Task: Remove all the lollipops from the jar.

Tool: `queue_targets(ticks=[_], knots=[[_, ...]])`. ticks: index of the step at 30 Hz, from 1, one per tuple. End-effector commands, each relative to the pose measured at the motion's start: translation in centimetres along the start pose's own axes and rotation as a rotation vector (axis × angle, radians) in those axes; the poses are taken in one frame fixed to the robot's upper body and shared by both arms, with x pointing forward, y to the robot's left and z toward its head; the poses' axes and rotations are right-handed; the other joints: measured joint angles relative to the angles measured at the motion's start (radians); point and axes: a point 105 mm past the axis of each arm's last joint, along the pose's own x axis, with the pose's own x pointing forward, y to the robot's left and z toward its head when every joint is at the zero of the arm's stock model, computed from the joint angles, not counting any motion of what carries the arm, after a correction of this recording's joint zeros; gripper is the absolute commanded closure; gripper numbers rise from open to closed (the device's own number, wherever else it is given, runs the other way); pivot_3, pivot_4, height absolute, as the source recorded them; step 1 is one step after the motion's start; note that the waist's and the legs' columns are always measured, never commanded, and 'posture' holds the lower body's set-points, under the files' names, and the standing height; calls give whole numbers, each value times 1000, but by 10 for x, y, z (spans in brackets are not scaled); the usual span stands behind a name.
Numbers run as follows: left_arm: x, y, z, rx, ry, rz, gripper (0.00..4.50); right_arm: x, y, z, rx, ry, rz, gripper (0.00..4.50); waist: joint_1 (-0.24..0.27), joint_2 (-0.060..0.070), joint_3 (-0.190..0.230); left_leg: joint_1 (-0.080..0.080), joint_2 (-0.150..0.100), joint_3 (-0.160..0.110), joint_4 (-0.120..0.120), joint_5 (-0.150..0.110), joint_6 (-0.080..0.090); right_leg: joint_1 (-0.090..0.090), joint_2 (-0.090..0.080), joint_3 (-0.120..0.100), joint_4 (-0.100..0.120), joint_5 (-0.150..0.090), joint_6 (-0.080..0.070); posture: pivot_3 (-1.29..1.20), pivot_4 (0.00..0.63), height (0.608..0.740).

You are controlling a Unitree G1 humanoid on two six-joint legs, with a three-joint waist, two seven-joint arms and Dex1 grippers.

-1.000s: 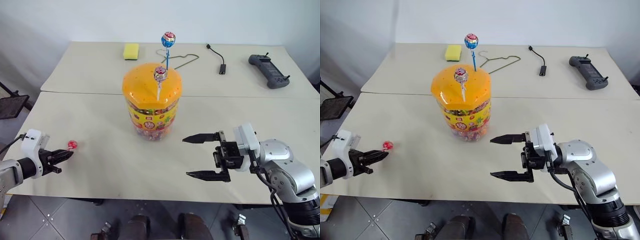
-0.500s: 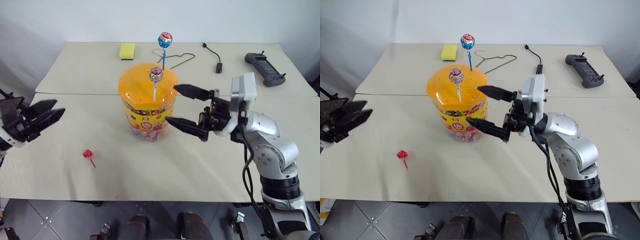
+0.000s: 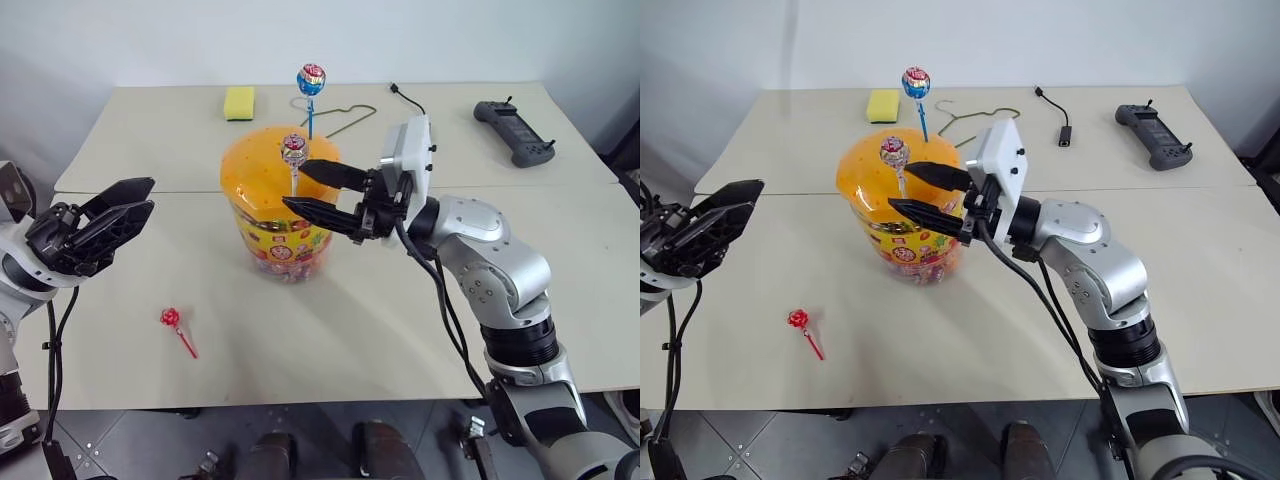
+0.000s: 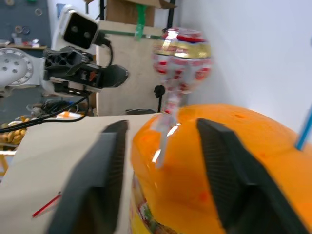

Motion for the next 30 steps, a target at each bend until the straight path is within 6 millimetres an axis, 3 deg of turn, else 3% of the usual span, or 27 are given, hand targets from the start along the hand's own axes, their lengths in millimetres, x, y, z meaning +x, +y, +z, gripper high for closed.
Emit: queue_targets(ticks=[1,3,4,10,13,15,19,23,26,29,30], knots=[[0,-3,6,35,-18,-21,1312,6,7,13,-22,-45,42,3655,0,0,0,0,0,0,0,0,0,0,0,0,0,0,0,0,150,740],[1,-4,6,34,-25,-26,1312,5,3,15,-7,-64,29,4353,1,0,0,0,0,0,0,0,0,0,0,0,0,0,0,0,150,740],[2,-5,7,33,-32,-32,1312,3,1,21,14,-107,29,4460,0,0,0,0,0,0,0,0,0,0,0,0,0,0,0,0,150,740],[8,-11,5,22,-58,-86,1312,-32,-36,59,63,-338,-98,4460,3,0,0,0,0,0,0,0,0,0,0,0,0,0,0,0,150,740],[14,-17,-3,32,21,-140,1312,-70,-45,71,89,-295,-116,4460,11,0,0,0,0,-1,0,0,0,1,0,0,0,0,0,0,150,740],[16,-22,-13,49,103,-173,1312,-95,-47,48,97,-57,-134,4460,17,0,0,0,-1,-3,0,0,0,3,-1,0,-2,0,0,0,150,740],[13,-35,-44,73,305,-264,1312,-184,-46,-21,162,547,-269,4460,27,1,0,-1,-3,0,-2,-3,4,4,-1,1,-10,0,0,0,150,740],[9,-36,-69,120,410,-290,1312,-257,-31,-73,192,931,-344,4460,19,2,0,-1,-2,7,-3,-3,5,3,-1,3,-12,0,0,0,150,740],[11,-29,-74,198,412,-277,1312,-291,-24,-97,177,1039,-372,4460,17,2,0,-1,1,10,0,-2,4,3,0,2,-13,0,0,0,150,740],[12,-26,-72,225,384,-249,1312,-304,-26,-106,186,1046,-430,4460,14,2,1,2,2,17,1,0,4,3,0,1,-14,0,0,0,150,740],[12,-25,-72,228,379,-243,1312,-307,-24,-107,211,1047,-434,4255,12,2,1,3,2,18,1,0,4,4,0,1,-14,0,0,0,150,740]])
